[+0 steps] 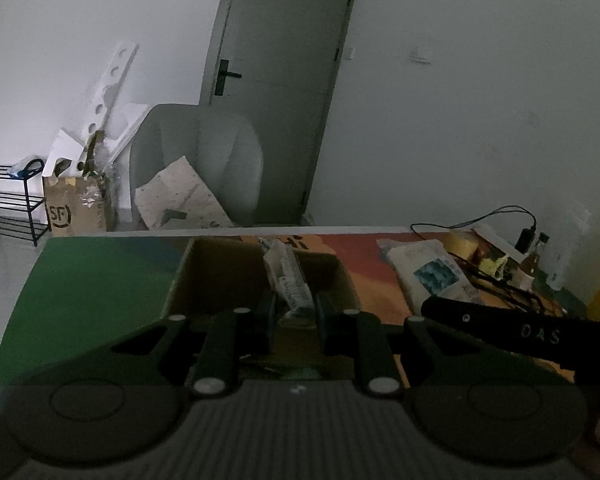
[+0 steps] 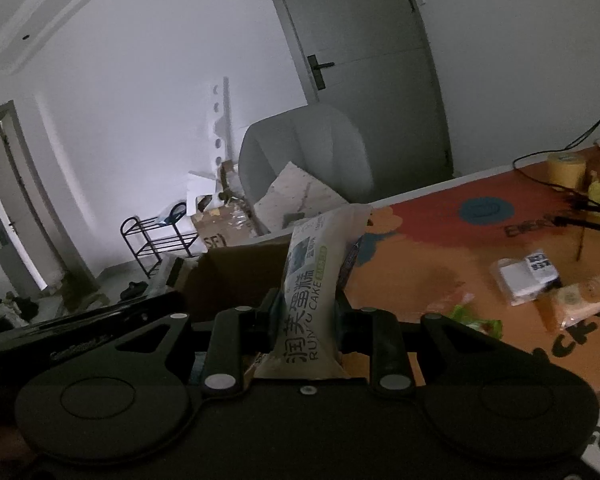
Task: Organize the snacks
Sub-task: 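Carry both snacks into the cardboard box and open both tools to release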
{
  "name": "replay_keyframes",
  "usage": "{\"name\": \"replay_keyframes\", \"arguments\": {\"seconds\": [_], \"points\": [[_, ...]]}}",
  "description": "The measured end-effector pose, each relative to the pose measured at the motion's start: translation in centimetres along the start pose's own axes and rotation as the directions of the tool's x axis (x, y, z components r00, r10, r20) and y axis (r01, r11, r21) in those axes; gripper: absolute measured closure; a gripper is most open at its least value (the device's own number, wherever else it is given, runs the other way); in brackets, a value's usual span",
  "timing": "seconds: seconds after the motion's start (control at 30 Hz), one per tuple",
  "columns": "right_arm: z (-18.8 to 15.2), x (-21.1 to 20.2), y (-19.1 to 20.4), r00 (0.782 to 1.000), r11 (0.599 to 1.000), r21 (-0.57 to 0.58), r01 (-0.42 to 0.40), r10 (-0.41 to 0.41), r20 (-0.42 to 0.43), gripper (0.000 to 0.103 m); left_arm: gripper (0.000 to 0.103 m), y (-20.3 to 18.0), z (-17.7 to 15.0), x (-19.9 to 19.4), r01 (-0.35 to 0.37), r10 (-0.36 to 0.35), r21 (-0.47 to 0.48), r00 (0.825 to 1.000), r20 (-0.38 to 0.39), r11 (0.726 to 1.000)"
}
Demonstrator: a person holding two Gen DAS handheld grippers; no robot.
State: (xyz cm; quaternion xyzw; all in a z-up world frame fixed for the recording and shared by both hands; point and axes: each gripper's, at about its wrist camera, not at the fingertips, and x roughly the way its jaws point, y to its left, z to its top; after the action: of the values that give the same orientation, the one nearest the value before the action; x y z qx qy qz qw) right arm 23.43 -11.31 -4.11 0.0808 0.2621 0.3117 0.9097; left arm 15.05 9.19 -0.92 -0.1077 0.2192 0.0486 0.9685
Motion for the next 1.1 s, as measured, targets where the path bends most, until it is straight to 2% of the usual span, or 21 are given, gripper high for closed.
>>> {"name": "replay_keyframes", "arguments": {"seconds": [0.23,0.3,0.37,0.57,0.67,0.7,0.73,0.8,0.83,0.9,0.97,1.03,1.1], "points": [[0.4,1.8,0.9,0.999,0.999,-0.015,-0.032,0.031,-0.023,0.078,0.083,1.4,0.0,1.5,0.001,-0.001,-0.016,0.999,-0.038,1.0],[0.5,2.2,1.4,0.999,0.999,-0.021,-0.036,0.035,-0.031,0.078,0.081,1.7,0.0,1.9,0.003,-0.004,-0.015,0.999,-0.05,1.0],[0.6,2.6,2.0,0.999,0.999,-0.025,-0.039,0.038,-0.037,0.078,0.079,2.0,0.1,2.0,-0.032,0.031,-0.014,0.999,-0.044,0.999],[0.6,3.8,3.4,0.998,0.999,-0.03,-0.046,0.044,-0.049,0.078,0.075,3.3,0.1,1.5,-0.031,0.029,-0.048,0.998,-0.053,0.998],[0.7,4.3,3.8,0.997,0.998,-0.016,-0.056,0.055,-0.052,0.077,0.069,3.7,0.2,1.3,-0.028,0.025,-0.057,0.998,-0.05,0.998],[0.8,4.4,3.8,0.997,0.998,-0.005,-0.067,0.066,-0.047,0.073,0.064,3.8,0.2,1.3,-0.025,0.022,-0.061,0.998,-0.05,0.998],[0.7,4.3,3.6,0.997,0.997,0.008,-0.075,0.076,-0.032,0.063,0.061,3.9,0.2,1.3,-0.027,0.024,-0.065,0.999,-0.049,0.998],[0.7,4.2,3.3,0.998,0.998,0.019,-0.053,0.054,-0.021,0.048,0.047,4.0,0.2,1.4,-0.033,0.029,-0.073,0.998,-0.048,0.997],[0.7,4.0,3.0,0.999,0.999,0.02,-0.042,0.042,-0.014,0.046,0.043,4.0,0.2,1.3,-0.036,0.033,-0.08,0.998,-0.046,0.996],[0.7,3.5,2.4,0.999,0.999,0.019,-0.035,0.035,-0.014,0.046,0.029,4.0,0.2,1.3,-0.032,0.029,-0.089,0.999,-0.042,0.996],[0.6,3.0,1.8,1.0,0.999,0.028,-0.026,0.026,-0.014,0.043,0.025,3.8,0.2,1.2,-0.028,0.024,-0.098,0.999,-0.038,0.995],[0.3,2.5,1.1,1.0,0.999,0.036,-0.008,0.008,-0.01,0.033,0.023,3.5,0.3,1.2,-0.028,0.024,-0.1,0.999,-0.041,0.995],[0.2,2.0,0.3,1.0,0.999,0.045,0.009,-0.009,-0.009,0.033,0.019,3.1,0.3,1.2,-0.024,0.02,-0.1,0.999,-0.042,0.995]]}}
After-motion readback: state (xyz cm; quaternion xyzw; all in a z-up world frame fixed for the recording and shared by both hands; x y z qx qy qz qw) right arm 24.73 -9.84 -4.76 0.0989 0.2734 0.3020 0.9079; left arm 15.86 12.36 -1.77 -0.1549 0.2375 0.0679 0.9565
